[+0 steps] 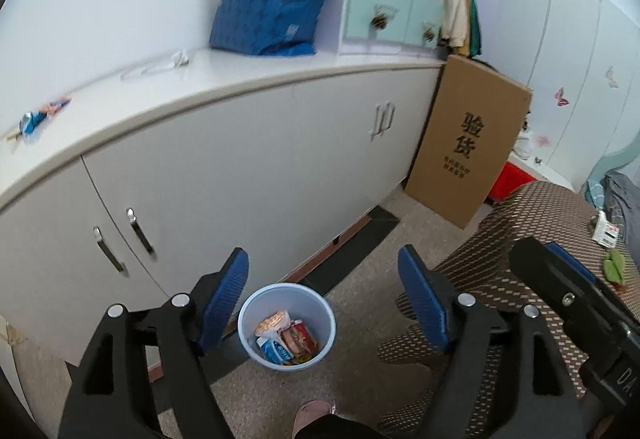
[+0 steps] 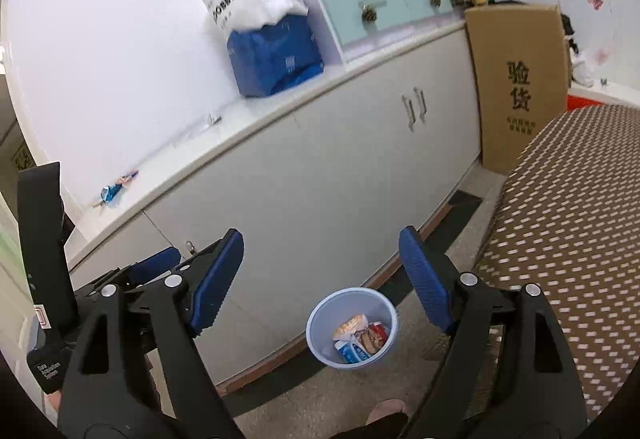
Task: Collect trash
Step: 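Move both tools back over the table, then grasp the green plush leaf toy with the left tool, then grasp the white milk carton box with the right tool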
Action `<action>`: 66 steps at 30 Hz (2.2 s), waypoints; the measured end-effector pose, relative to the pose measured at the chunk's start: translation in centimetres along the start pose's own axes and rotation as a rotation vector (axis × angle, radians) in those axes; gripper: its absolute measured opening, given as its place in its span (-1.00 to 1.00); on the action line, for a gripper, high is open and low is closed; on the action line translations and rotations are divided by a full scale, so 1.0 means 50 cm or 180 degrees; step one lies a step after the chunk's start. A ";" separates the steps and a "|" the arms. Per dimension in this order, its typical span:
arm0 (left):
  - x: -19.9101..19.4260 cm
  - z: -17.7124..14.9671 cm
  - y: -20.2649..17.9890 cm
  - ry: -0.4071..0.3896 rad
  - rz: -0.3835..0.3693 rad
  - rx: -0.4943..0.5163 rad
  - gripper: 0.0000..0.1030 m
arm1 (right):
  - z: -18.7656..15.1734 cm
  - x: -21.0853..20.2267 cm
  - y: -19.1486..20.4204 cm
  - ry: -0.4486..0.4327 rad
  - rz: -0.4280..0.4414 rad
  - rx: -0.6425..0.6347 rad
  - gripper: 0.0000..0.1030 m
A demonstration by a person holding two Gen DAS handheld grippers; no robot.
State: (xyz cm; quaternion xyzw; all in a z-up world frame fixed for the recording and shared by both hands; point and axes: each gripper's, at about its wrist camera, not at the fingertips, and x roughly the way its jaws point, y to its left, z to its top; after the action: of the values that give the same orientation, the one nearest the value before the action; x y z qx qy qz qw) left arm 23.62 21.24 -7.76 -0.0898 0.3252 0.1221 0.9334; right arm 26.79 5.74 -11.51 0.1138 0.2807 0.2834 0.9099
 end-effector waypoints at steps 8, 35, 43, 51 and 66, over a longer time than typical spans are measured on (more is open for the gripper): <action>-0.079 -0.006 -0.132 -0.0138 -0.0212 0.0244 0.59 | 0.013 -0.151 -0.083 -0.0253 -0.0214 0.0126 0.65; 0.034 -0.137 -0.848 0.0614 -0.1416 0.1493 0.59 | -0.020 -0.475 -0.665 -0.0175 -0.1796 0.0901 0.69; 0.094 -0.167 -0.988 0.0650 -0.1236 0.1882 0.59 | -0.011 -0.490 -0.756 -0.0097 -0.1791 0.1005 0.69; 0.134 -0.163 -1.009 0.0816 -0.1263 0.1922 -0.16 | 0.009 -0.439 -0.779 0.0084 -0.1655 0.0977 0.69; 0.131 0.006 -0.793 0.0109 -0.1015 0.1123 -0.85 | 0.099 -0.274 -0.755 0.0256 -0.1535 0.0489 0.69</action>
State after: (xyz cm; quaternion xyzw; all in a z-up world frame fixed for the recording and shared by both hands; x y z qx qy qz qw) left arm 40.12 -15.41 -8.14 0.0224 0.3389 -0.0870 0.9365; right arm 37.36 -33.14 -15.15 0.1010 0.3564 0.0404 0.9280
